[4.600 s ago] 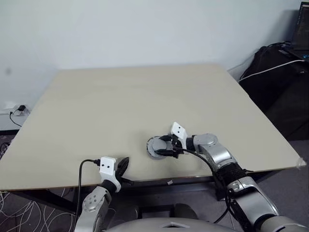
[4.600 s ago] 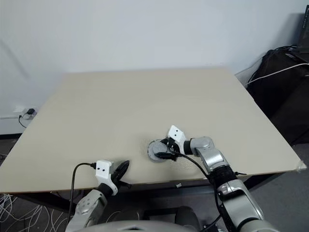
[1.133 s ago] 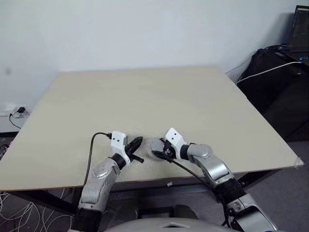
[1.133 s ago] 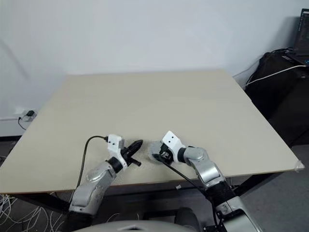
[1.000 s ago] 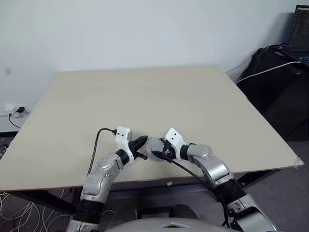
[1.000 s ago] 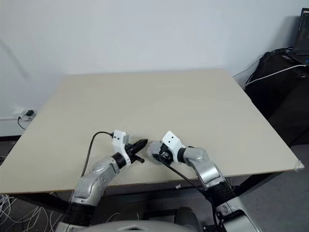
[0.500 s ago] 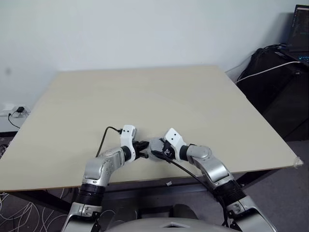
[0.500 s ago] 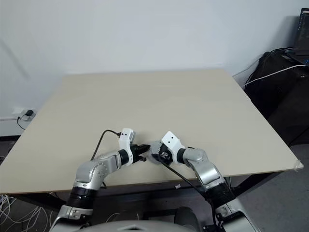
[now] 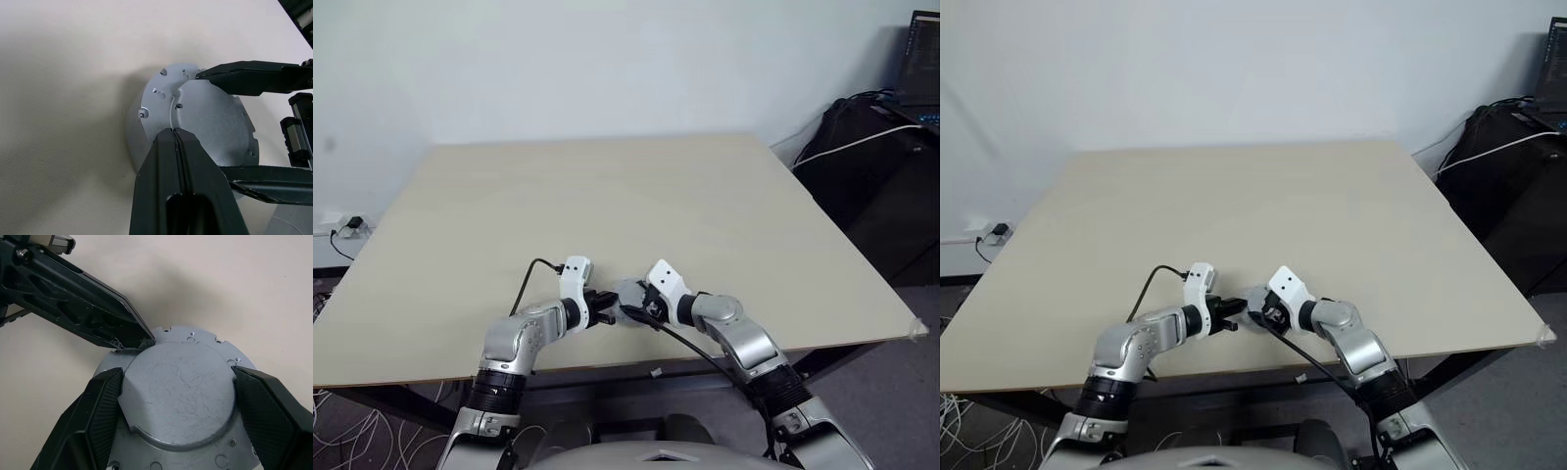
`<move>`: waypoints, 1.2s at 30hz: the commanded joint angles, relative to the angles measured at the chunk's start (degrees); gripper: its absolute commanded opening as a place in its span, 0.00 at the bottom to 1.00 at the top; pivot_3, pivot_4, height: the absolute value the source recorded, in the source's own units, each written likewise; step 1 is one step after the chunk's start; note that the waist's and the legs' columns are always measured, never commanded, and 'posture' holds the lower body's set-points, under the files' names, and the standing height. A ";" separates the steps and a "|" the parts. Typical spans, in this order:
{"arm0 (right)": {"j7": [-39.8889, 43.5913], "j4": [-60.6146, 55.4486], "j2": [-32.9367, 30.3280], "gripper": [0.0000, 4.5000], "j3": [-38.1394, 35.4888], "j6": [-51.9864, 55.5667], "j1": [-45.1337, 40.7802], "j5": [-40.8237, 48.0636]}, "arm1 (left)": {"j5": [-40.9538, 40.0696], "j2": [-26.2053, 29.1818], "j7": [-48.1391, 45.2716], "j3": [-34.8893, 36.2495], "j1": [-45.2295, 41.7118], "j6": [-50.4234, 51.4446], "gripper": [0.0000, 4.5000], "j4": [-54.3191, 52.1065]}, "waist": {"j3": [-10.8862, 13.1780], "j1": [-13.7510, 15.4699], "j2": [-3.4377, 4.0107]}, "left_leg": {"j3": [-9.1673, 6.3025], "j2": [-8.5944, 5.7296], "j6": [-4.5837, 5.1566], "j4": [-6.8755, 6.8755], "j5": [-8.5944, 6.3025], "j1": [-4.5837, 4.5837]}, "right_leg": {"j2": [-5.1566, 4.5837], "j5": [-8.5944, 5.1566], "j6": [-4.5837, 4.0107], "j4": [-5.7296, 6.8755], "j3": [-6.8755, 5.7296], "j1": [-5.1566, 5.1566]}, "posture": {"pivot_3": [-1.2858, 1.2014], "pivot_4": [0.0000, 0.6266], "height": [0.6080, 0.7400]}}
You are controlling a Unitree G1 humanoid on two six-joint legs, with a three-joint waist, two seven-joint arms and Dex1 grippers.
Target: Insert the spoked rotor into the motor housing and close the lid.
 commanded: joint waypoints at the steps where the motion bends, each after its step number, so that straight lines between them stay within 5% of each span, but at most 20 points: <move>1: -0.76 1.79 -0.28 0.72 0.84 2.23 0.92 -1.43 | 0.19 -0.36 0.59 -0.77 -0.78 1.75 0.00 0.33 | 0.00 0.00 0.01 | 0.00 0.00 0.00 0.00 0.00 0.00 | 0.00 0.00 0.00 0.00 0.00 0.00 | 0.52 0.00 1.00; 8: 0.09 0.05 -0.42 0.72 -0.28 2.33 1.95 0.07 | 0.37 -1.66 1.23 -1.06 -1.45 3.14 0.00 1.10 | -0.01 0.13 0.01 | -0.03 -0.01 -0.02 0.00 0.01 0.00 | -0.01 0.00 0.01 -0.01 0.00 0.03 | 0.52 0.00 1.00; 9: 0.22 -0.34 -0.38 0.89 -0.63 2.39 2.08 0.48 | 0.38 -1.78 1.23 -1.07 -1.50 3.17 0.00 1.14 | -0.01 0.14 0.01 | -0.03 -0.02 -0.02 0.00 0.01 0.00 | -0.02 -0.01 0.03 -0.03 0.00 0.04 | 0.52 0.00 1.00; 11: 0.74 -1.41 -0.57 0.99 -0.83 2.82 2.38 0.97 | 0.41 -1.89 1.20 -1.11 -1.49 3.24 0.00 1.12 | 0.00 0.25 -0.01 | -0.06 -0.05 -0.02 -0.02 0.01 0.00 | -0.03 -0.02 0.05 -0.07 -0.01 0.05 | 0.52 0.00 1.00; 29: 4.69 -15.09 -5.88 0.99 -8.68 6.75 4.09 9.59 | 0.62 -2.52 0.56 -1.52 -1.11 2.51 0.00 0.96 | 0.05 1.30 -0.02 | -0.19 -0.11 0.06 -0.23 -0.03 -0.33 | -0.05 0.08 0.21 -0.72 -0.07 -0.03 | 0.52 0.00 1.00; 36: -2.53 -14.46 -4.46 0.99 -15.75 13.42 4.21 12.57 | 0.72 -2.72 0.40 -1.93 -1.11 2.13 0.00 0.90 | 0.06 1.47 -0.05 | -0.19 -0.11 0.09 -0.24 -0.05 -0.35 | -0.06 0.09 0.22 -0.78 -0.07 -0.03 | 0.52 0.00 1.00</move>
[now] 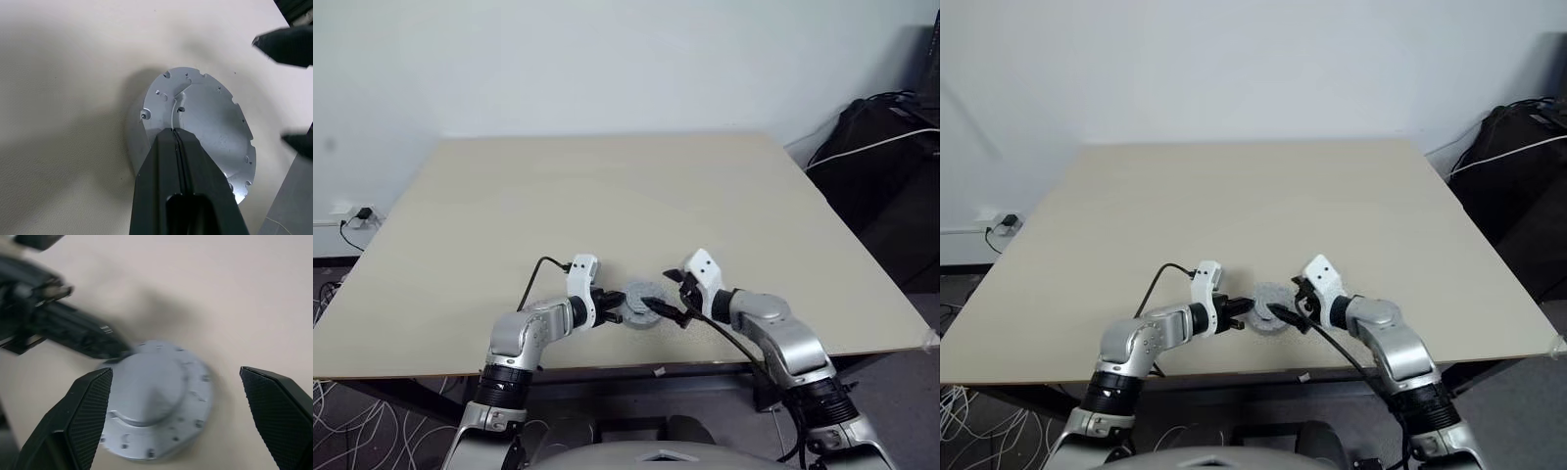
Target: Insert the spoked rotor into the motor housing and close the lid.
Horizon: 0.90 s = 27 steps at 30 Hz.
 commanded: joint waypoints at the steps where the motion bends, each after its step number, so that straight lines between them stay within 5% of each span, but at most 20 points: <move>1: -2.86 -2.16 1.05 0.99 -3.93 4.65 -0.23 3.02 | 0.54 -0.25 0.00 -1.59 -0.04 0.23 0.00 0.83 | 0.00 0.08 0.00 | 0.01 0.00 0.00 0.00 0.00 -0.01 | -0.01 0.00 0.00 0.00 0.01 0.00 | 0.52 0.00 1.00; 5: -3.64 -5.77 1.62 0.99 -6.02 13.20 1.18 8.07 | 0.60 -0.05 -0.18 -1.62 -0.01 0.10 0.00 0.76 | 0.00 0.15 0.00 | 0.01 -0.03 0.05 0.00 -0.02 -0.06 | -0.02 0.10 -0.16 -0.02 0.01 -0.03 | 0.52 0.00 1.00; 13: -16.03 -8.17 12.88 0.99 -22.42 43.79 -3.35 22.06 | 0.70 0.27 -0.53 -1.83 -0.09 -0.20 0.00 0.93 | -0.01 0.15 0.04 | 0.03 -0.02 0.07 0.01 -0.02 -0.10 | -0.02 0.18 -0.30 0.00 0.02 -0.09 | 0.52 0.00 1.00; 27: -22.67 1.02 16.82 0.99 -28.20 52.43 -8.00 22.13 | 0.59 0.14 -0.84 -1.78 0.21 -0.34 0.00 0.47 | -0.07 -0.08 0.18 | 0.06 -0.06 0.28 -0.01 0.07 -0.10 | -0.02 0.19 -0.32 0.00 0.02 -0.11 | 0.52 0.00 1.00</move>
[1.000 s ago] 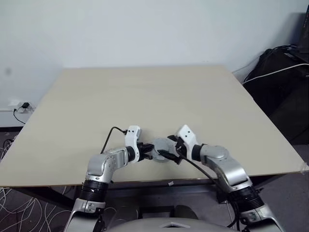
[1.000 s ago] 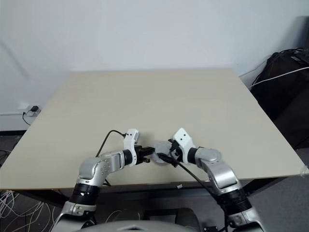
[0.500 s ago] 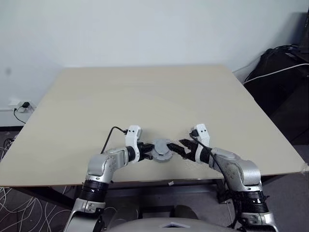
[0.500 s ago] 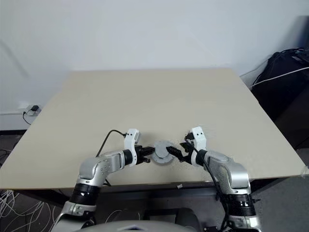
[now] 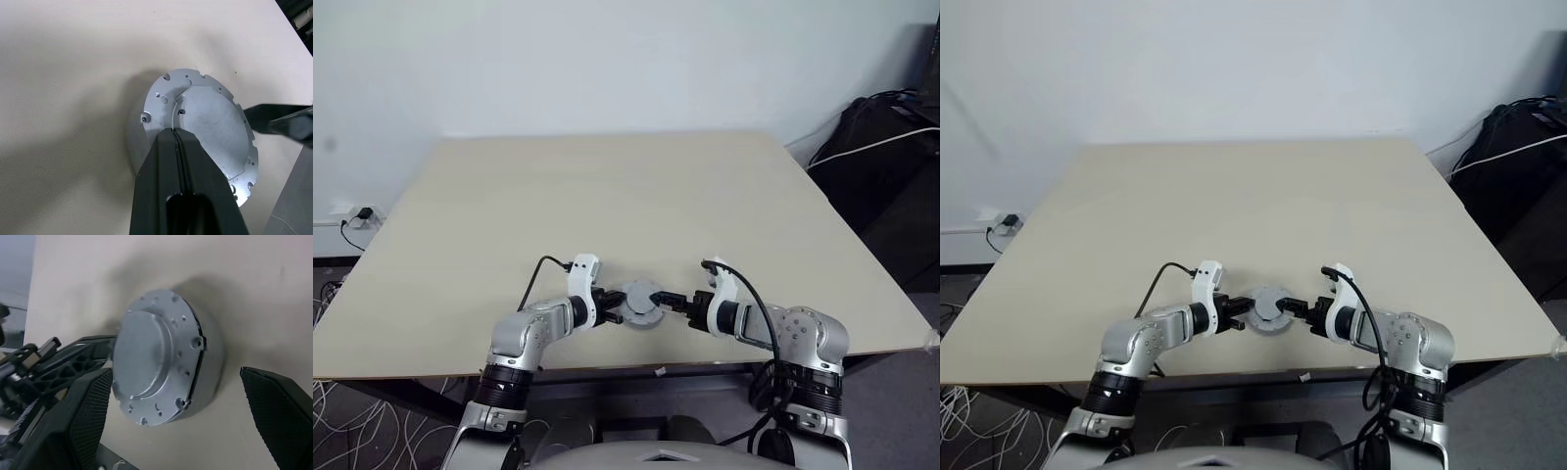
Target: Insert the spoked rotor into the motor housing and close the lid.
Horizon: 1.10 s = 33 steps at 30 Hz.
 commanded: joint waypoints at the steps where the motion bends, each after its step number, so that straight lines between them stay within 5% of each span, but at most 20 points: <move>1: -0.33 0.91 0.58 0.99 -1.13 0.88 -1.92 0.74 | 0.22 -0.13 0.13 -1.11 0.22 0.65 0.00 0.43 | 0.00 0.02 0.00 | 0.00 0.00 0.00 0.00 0.00 0.00 | 0.00 0.00 0.00 0.00 0.00 0.00 | 0.52 0.00 1.00; 13: -1.37 5.42 4.25 0.99 -4.51 3.50 -3.53 1.13 | 0.12 -0.14 0.07 -1.09 0.50 0.58 0.00 -0.22 | -0.01 -0.09 0.02 | -0.01 -0.01 0.06 -0.01 0.03 0.00 | 0.00 0.00 0.00 0.00 0.01 0.00 | 0.52 0.00 1.00; 24: -2.08 7.38 14.08 0.99 -17.37 6.01 -5.40 3.82 | 0.16 -0.19 0.04 -1.01 0.92 0.62 0.00 -0.61 | 0.00 -0.98 0.16 | 0.00 0.00 -0.01 -0.02 0.00 0.00 | 0.02 0.01 -0.01 0.05 0.02 -0.06 | 0.52 0.00 1.00; 33: -1.32 4.40 16.63 0.99 -15.07 7.17 -2.24 7.95 | 0.08 0.16 -0.09 -0.96 0.99 0.58 0.00 -0.71 | 0.03 -1.56 0.28 | 0.02 0.00 0.00 -0.11 0.00 -0.08 | 0.01 0.00 -0.04 0.07 0.09 -0.23 | 0.52 0.00 1.00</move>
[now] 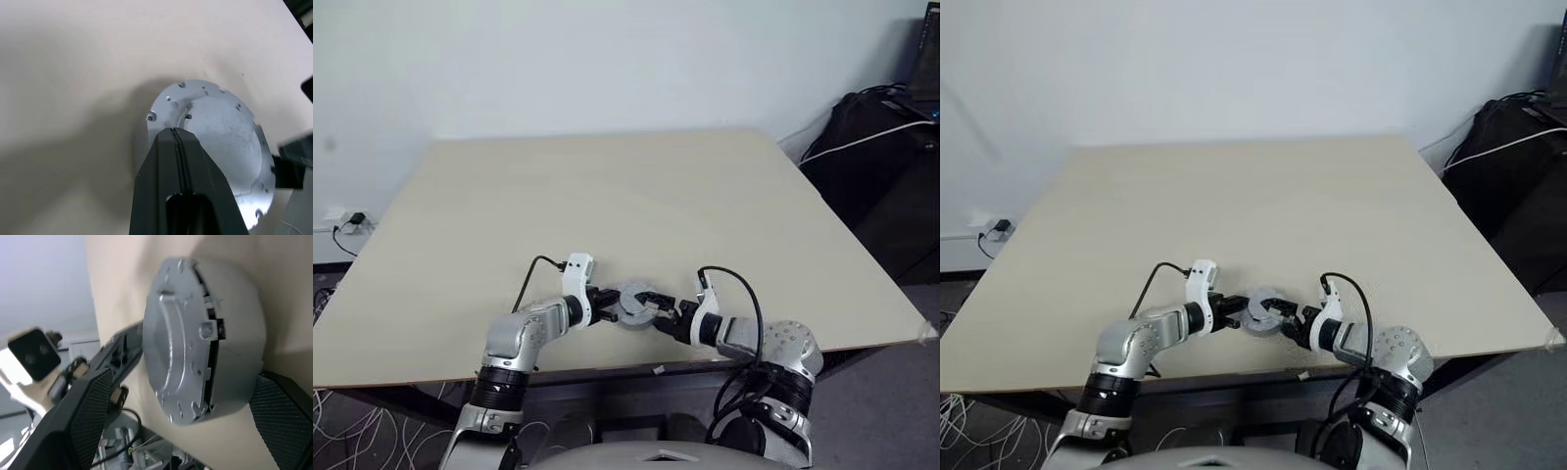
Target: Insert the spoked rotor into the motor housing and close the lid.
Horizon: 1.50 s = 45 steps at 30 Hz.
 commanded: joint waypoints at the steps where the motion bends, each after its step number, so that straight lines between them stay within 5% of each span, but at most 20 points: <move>1: 0.65 -2.44 2.90 0.99 1.16 0.42 -1.75 2.99 | -0.18 -0.67 -0.53 -2.22 0.44 0.91 0.00 0.12 | 0.00 -0.06 0.00 | 0.02 0.00 -0.01 0.01 0.01 -0.04 | 0.00 0.00 0.00 0.03 0.02 -0.06 | 0.52 0.00 1.00; 7: -3.10 -2.87 4.59 0.99 -0.56 -1.82 -1.54 1.58 | -0.22 -0.70 -0.49 -2.28 0.73 0.81 0.00 -0.06 | -0.02 0.10 0.04 | 0.03 -0.01 -0.02 0.00 0.00 -0.06 | -0.01 0.00 0.00 0.03 0.02 -0.07 | 0.52 0.00 1.00; 17: -4.09 -4.60 4.48 0.41 -0.89 -0.84 -1.10 3.57 | -0.11 -0.82 -0.70 -2.38 0.71 0.26 0.00 0.26 | -0.09 0.21 0.16 | 0.03 -0.01 0.05 0.01 0.04 -0.15 | 0.00 0.00 0.00 0.03 0.03 -0.15 | 0.52 0.00 1.00; 21: -4.02 -5.78 4.67 0.40 -0.77 0.41 -0.63 4.47 | 0.16 -1.01 -0.84 -2.26 0.76 0.12 0.00 0.28 | -0.11 0.14 0.19 | 0.05 -0.02 0.04 0.02 0.04 -0.15 | -0.01 0.01 0.01 0.03 0.04 -0.15 | 0.52 0.00 1.00; 24: -4.27 -6.00 4.46 0.27 0.01 0.58 0.03 5.27 | 0.29 -1.09 -0.91 -2.23 0.82 0.03 0.00 0.30 | -0.11 0.14 0.23 | 0.05 -0.01 0.05 0.01 0.04 -0.16 | 0.00 0.01 0.00 0.03 0.04 -0.17 | 0.52 0.00 1.00; 45: -5.97 -6.42 4.93 0.27 0.30 0.58 1.07 6.13 | -2.65 -3.18 -0.86 1.90 2.96 -1.60 0.00 -5.36 | -0.11 0.06 0.24 | 0.06 -0.01 0.06 0.01 0.04 -0.20 | 0.00 0.01 0.00 0.03 0.05 -0.21 | 0.52 0.00 1.00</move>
